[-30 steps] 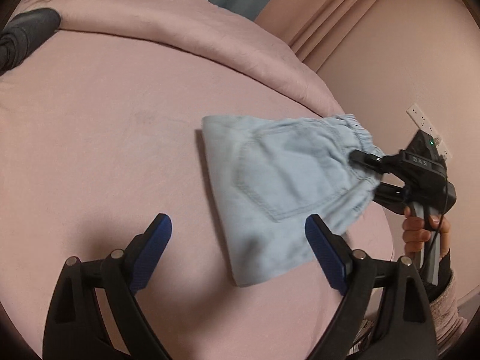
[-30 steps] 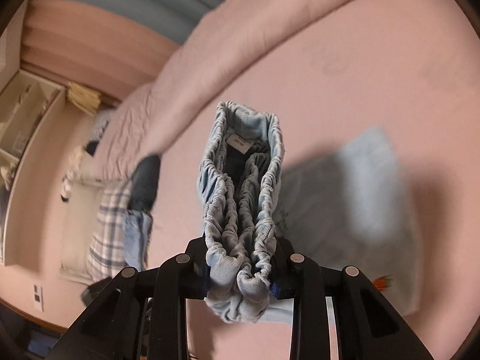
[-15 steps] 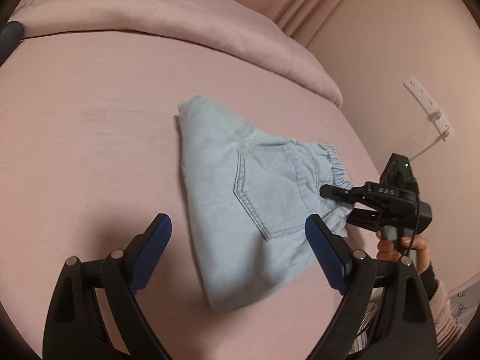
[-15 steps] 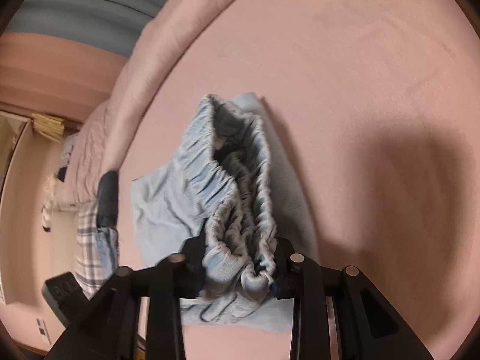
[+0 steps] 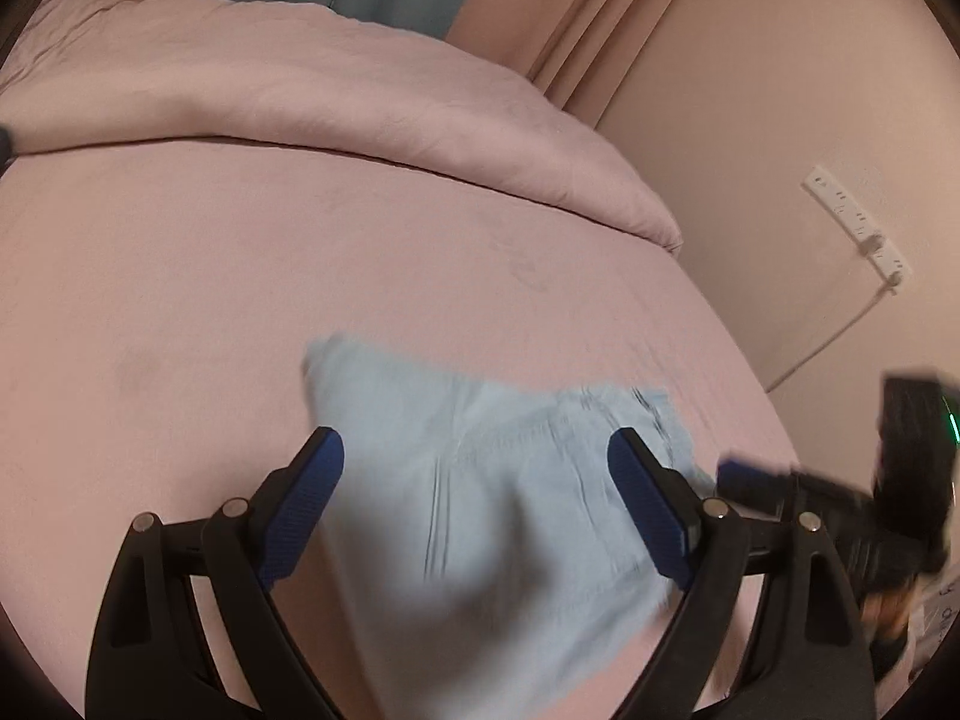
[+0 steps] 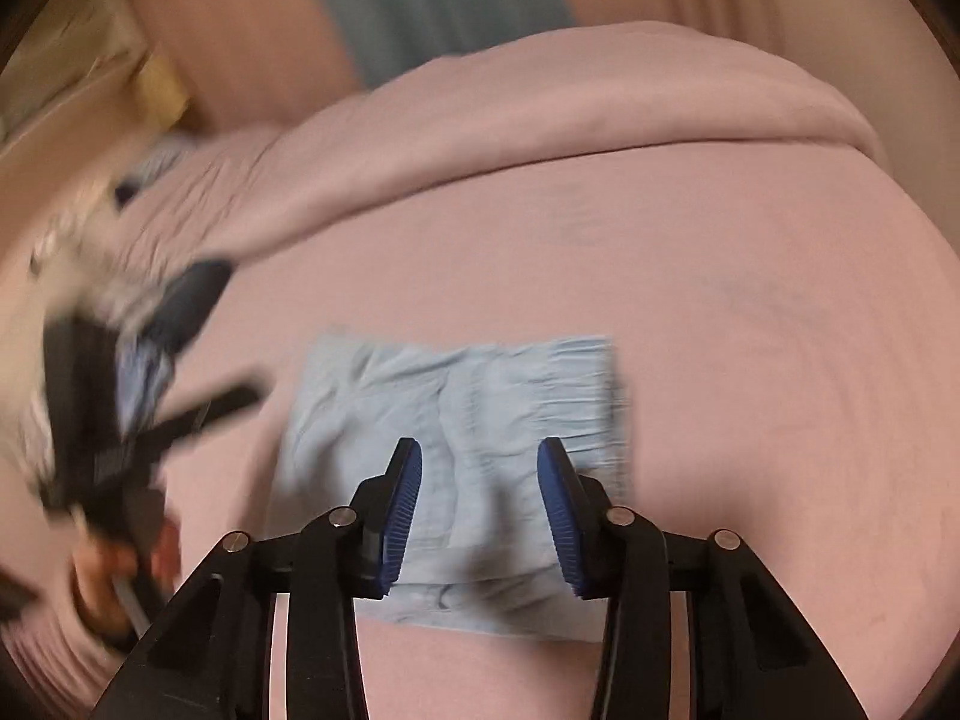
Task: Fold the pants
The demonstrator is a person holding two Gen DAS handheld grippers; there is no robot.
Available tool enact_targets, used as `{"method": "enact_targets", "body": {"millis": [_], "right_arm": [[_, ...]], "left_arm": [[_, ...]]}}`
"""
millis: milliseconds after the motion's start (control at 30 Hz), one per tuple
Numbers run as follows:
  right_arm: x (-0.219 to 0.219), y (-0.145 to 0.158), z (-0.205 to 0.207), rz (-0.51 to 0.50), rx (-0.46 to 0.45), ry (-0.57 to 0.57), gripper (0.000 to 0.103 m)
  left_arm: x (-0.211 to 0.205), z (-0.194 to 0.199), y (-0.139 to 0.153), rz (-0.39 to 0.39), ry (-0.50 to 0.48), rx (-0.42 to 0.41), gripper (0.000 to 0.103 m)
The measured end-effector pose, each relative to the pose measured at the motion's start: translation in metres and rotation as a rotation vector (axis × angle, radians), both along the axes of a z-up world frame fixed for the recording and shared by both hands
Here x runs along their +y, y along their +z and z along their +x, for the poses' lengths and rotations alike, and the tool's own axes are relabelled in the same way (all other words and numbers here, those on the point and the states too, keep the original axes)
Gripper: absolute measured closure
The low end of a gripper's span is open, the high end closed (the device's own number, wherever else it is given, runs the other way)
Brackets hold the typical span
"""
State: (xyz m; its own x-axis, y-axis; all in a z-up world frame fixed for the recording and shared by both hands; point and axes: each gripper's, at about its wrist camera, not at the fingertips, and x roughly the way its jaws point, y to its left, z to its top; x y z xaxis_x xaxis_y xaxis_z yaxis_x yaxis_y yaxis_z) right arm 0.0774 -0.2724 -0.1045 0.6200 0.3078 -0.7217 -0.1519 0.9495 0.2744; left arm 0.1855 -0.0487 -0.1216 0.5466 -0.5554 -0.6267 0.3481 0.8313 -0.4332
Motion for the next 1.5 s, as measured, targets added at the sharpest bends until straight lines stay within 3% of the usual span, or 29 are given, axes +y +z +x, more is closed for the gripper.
{"method": "enact_targets", "body": {"millis": [100, 133, 200, 233, 367, 433, 500, 567, 733, 767, 800, 867, 1067, 1133, 1267, 1333, 1400, 1500], "right_arm": [[0.012, -0.027, 0.004, -0.189, 0.041, -0.014, 0.062], [0.012, -0.038, 0.003, -0.21, 0.068, -0.014, 0.063], [0.008, -0.054, -0.001, -0.241, 0.101, -0.01, 0.063], [0.004, -0.059, -0.007, -0.244, 0.091, -0.008, 0.063], [-0.016, -0.049, -0.011, -0.165, 0.12, -0.018, 0.063], [-0.029, -0.033, -0.012, -0.062, 0.136, -0.012, 0.062], [-0.041, -0.014, -0.015, 0.051, 0.082, 0.024, 0.062], [-0.042, -0.002, -0.008, 0.128, 0.05, 0.055, 0.062], [0.001, -0.002, 0.049, 0.166, 0.07, 0.161, 0.062], [0.011, -0.006, 0.059, 0.158, 0.082, 0.183, 0.062], [0.029, -0.01, 0.076, 0.139, 0.098, 0.213, 0.062], [0.057, -0.017, 0.095, 0.084, 0.126, 0.259, 0.062], [0.133, -0.063, 0.126, -0.295, 0.256, 0.319, 0.067], [0.133, -0.058, 0.126, -0.317, 0.231, 0.313, 0.067], [0.098, -0.035, 0.111, -0.158, 0.172, 0.236, 0.067], [0.072, -0.02, 0.095, -0.04, 0.153, 0.206, 0.064], [0.04, -0.004, 0.077, 0.06, 0.13, 0.174, 0.056], [-0.001, 0.011, 0.048, 0.117, 0.086, 0.121, 0.046]], "left_arm": [[-0.022, 0.039, -0.014, 0.016, -0.033, 0.054, 0.025], [-0.029, 0.056, -0.029, 0.049, -0.03, 0.108, 0.026], [-0.036, 0.078, -0.057, 0.087, -0.025, 0.218, 0.041], [-0.038, 0.084, -0.066, 0.084, -0.02, 0.211, 0.043], [-0.038, 0.084, -0.055, 0.096, -0.01, 0.178, 0.042], [-0.031, 0.068, -0.04, 0.111, -0.002, 0.127, 0.04], [-0.022, 0.048, -0.031, 0.121, 0.001, 0.076, 0.025], [-0.004, 0.019, -0.027, 0.109, 0.011, 0.052, 0.019], [0.025, -0.027, -0.058, 0.007, 0.027, 0.167, 0.022], [0.024, -0.036, -0.063, 0.008, 0.022, 0.187, 0.03], [0.023, -0.042, -0.068, 0.011, 0.014, 0.203, 0.046], [0.014, -0.055, -0.079, 0.028, -0.004, 0.239, 0.062], [0.006, -0.072, -0.079, 0.088, 0.028, 0.223, 0.069], [0.001, -0.078, -0.077, 0.117, 0.021, 0.208, 0.069], [-0.006, -0.086, -0.071, 0.143, 0.03, 0.186, 0.065], [-0.007, -0.09, -0.068, 0.158, 0.042, 0.193, 0.053], [-0.01, -0.092, -0.065, 0.173, 0.056, 0.189, 0.035], [-0.014, -0.097, -0.058, 0.178, 0.07, 0.171, 0.026]]}}
